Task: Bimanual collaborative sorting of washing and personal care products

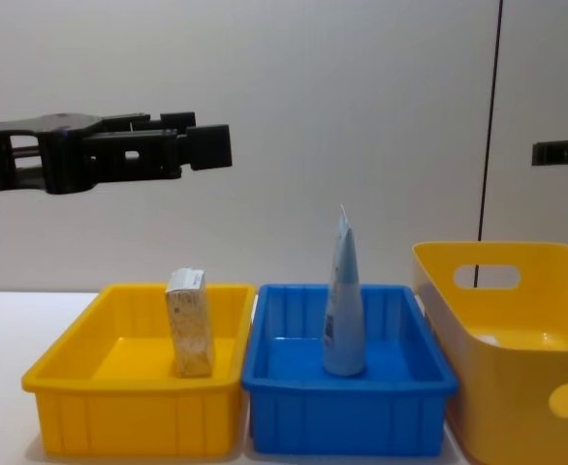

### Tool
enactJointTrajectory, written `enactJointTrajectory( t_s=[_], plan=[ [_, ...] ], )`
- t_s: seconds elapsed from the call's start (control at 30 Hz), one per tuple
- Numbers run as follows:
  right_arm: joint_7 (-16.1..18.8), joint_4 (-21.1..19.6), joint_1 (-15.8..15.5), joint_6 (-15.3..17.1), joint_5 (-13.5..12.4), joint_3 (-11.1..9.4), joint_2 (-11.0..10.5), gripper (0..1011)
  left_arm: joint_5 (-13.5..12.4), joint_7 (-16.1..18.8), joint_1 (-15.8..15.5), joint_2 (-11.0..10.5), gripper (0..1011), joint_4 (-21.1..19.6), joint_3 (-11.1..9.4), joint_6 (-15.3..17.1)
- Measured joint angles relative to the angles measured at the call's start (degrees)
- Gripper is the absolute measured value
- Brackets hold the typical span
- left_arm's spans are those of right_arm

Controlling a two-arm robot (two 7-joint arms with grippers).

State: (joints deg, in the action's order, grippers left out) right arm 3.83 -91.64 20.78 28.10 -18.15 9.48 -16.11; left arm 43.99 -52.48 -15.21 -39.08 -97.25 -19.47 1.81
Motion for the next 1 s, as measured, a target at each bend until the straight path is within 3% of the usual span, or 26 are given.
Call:
enactJointTrajectory(
  t_s=[0.33, 1.0],
  plan=[
    [0.8, -0.2, -0.3, 0.0, 0.0, 0.1, -0.1, 1001, 0.0, 0.0, 0.0, 0.0, 1001, 0.0, 0.0, 0.0],
    [10.9, -4.4, -3.0, -0.6, -4.7, 1.4, -2.8, 1002, 0.0, 0.0, 0.0, 0.0, 1001, 0.0, 0.0, 0.0]
  ],
)
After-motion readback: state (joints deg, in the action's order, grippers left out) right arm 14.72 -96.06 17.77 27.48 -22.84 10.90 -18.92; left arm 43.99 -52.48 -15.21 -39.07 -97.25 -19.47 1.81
